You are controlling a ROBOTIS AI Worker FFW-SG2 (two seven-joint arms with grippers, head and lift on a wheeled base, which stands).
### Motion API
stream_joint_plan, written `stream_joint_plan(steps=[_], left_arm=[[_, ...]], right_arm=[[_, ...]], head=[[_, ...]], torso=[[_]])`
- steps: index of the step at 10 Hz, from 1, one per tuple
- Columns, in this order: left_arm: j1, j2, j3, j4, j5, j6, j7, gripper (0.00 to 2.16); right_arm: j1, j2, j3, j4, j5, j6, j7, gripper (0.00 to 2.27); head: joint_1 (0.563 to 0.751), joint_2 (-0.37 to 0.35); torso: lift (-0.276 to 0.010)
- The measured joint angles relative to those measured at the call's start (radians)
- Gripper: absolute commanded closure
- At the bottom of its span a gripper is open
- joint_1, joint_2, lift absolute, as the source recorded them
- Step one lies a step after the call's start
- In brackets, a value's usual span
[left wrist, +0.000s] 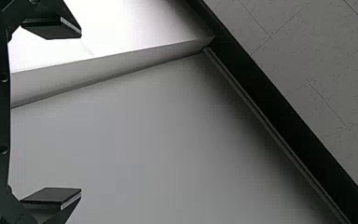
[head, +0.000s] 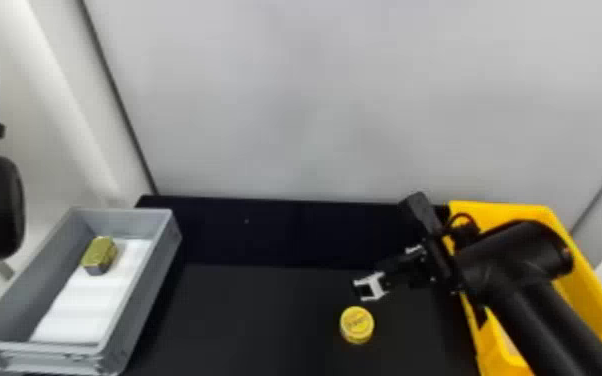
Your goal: Pick up the round yellow can and place it in the yellow rectangular box
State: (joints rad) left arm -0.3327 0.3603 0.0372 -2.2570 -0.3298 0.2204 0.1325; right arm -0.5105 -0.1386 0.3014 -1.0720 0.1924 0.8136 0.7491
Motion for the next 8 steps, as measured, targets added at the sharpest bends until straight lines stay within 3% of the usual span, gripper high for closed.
stream_joint_plan(steps=[3,8], left_arm=[[-0.014,-0.007,-0.015,0.014,0.000,-0.012,0.002,0.09],[-0.020,-0.018,-0.022,0.024,0.000,-0.022,0.002,0.09]], right_arm=[[-0.032,0.008,0.041,0.107,-0.032,-0.061,-0.002,0.14],[-0.038,0.018,0.078,0.159,-0.045,-0.092,-0.003,0.14]], head=[[0.663,0.054],[0.663,0.054]], torso=[[-0.010],[-0.010]])
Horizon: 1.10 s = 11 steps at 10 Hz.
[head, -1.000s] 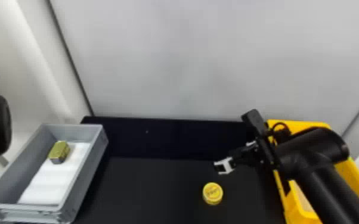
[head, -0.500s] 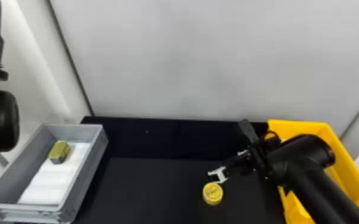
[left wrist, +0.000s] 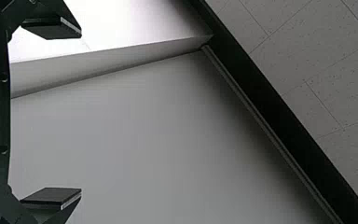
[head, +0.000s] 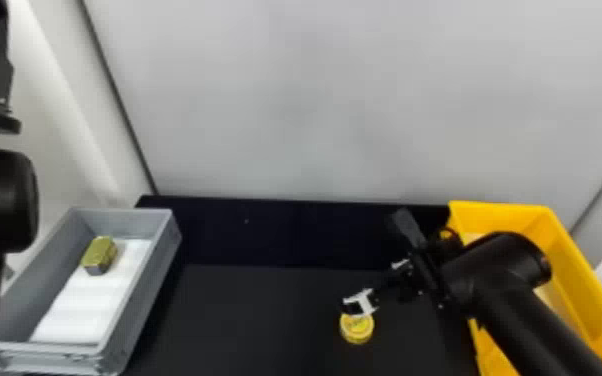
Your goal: Pick up the round yellow can and place it in the yellow rectangular box
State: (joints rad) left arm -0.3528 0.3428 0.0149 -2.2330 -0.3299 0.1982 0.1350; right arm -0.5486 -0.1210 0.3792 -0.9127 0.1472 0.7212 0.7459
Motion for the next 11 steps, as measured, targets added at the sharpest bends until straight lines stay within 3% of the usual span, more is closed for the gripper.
stream_joint_plan(steps=[11], left_arm=[[0.001,-0.008,-0.002,0.005,0.000,-0.014,0.000,0.09]], right_arm=[[-0.029,0.002,0.041,0.166,0.014,-0.082,-0.021,0.15]], head=[[0.663,0.054]], torso=[[-0.010]])
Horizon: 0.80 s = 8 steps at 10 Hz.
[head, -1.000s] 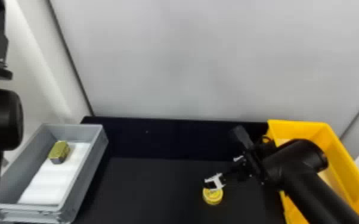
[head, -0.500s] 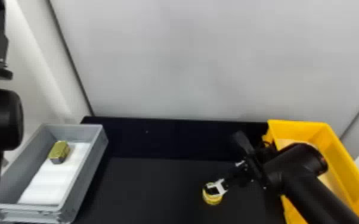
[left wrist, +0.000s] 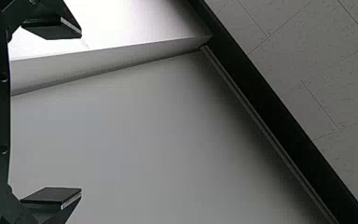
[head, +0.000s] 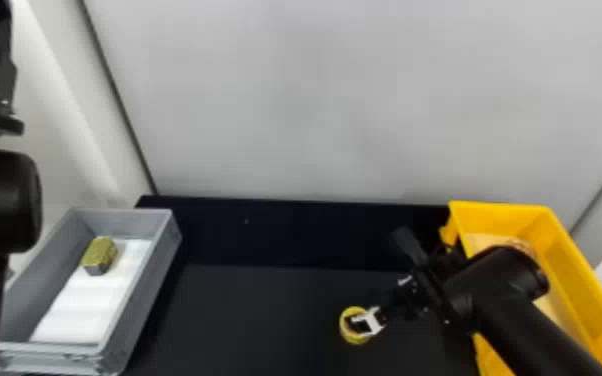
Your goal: Pick up the round yellow can and place it in the yellow rectangular box
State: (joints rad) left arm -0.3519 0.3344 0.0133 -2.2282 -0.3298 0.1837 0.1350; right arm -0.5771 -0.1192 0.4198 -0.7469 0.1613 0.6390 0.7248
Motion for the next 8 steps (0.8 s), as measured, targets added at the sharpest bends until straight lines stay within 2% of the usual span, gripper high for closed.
stream_joint_plan(steps=[4,8], left_arm=[[-0.012,-0.019,-0.015,0.024,0.000,-0.023,0.001,0.09],[-0.013,-0.028,-0.016,0.030,0.000,-0.029,0.002,0.09]], right_arm=[[-0.008,0.012,0.018,0.060,-0.002,-0.012,-0.010,0.15],[-0.009,0.020,0.034,0.074,-0.009,-0.013,-0.010,0.16]], head=[[0.663,0.054],[0.663,0.054]], torso=[[-0.010],[-0.010]])
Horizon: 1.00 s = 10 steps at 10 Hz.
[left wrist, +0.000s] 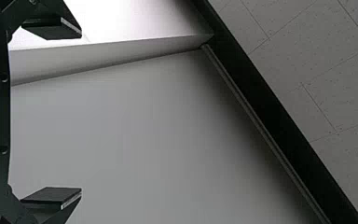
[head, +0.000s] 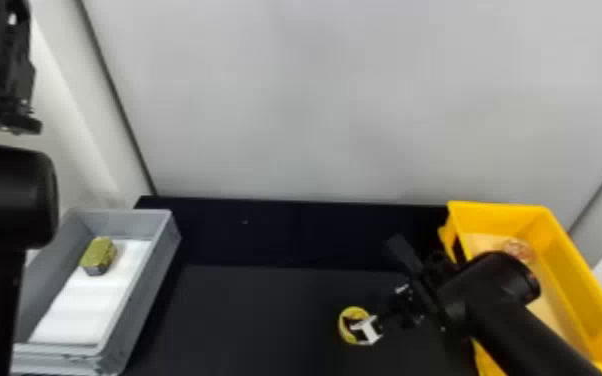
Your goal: Pick up the round yellow can and place it in the yellow rectangular box
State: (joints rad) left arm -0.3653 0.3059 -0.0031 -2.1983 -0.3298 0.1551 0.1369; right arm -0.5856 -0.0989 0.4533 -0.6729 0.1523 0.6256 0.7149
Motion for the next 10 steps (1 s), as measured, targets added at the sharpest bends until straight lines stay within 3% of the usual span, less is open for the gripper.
stream_joint_plan(steps=[7,10], left_arm=[[0.004,-0.009,0.002,0.004,-0.001,-0.008,0.003,0.10],[0.013,-0.004,0.013,-0.011,-0.001,0.006,0.000,0.10]], right_arm=[[0.003,0.015,0.018,0.029,-0.012,-0.009,0.001,0.16],[0.005,-0.012,-0.001,-0.071,0.021,0.020,0.022,0.16]], head=[[0.663,0.054],[0.663,0.054]], torso=[[-0.010],[-0.010]])
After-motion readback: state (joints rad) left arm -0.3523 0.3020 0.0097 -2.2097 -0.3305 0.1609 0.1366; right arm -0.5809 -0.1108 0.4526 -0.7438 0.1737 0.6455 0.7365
